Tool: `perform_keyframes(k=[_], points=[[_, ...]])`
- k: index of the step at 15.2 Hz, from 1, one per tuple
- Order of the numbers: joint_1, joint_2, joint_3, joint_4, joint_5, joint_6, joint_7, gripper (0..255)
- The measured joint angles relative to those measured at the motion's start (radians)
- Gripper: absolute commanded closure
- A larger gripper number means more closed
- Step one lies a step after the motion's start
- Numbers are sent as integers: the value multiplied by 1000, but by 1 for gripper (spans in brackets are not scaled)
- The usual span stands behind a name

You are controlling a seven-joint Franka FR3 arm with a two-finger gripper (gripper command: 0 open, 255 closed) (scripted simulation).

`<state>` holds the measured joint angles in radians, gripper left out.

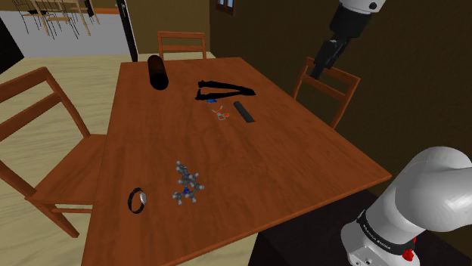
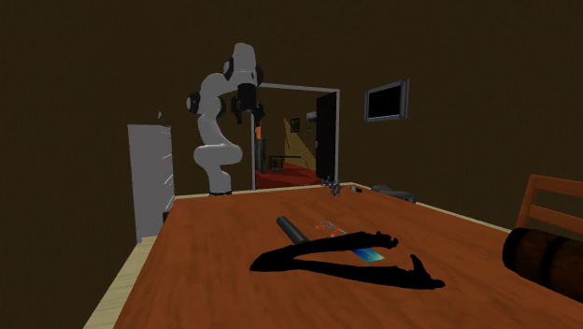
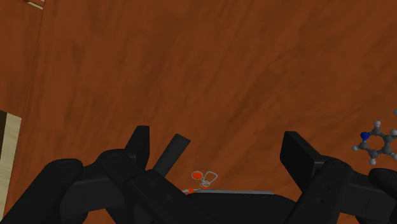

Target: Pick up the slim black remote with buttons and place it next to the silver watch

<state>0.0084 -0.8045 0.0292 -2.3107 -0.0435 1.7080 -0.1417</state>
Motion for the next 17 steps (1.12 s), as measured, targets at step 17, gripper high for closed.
perform_keyframes(k=[17], points=[[-63, 532, 16, 131, 50, 309, 206, 0]])
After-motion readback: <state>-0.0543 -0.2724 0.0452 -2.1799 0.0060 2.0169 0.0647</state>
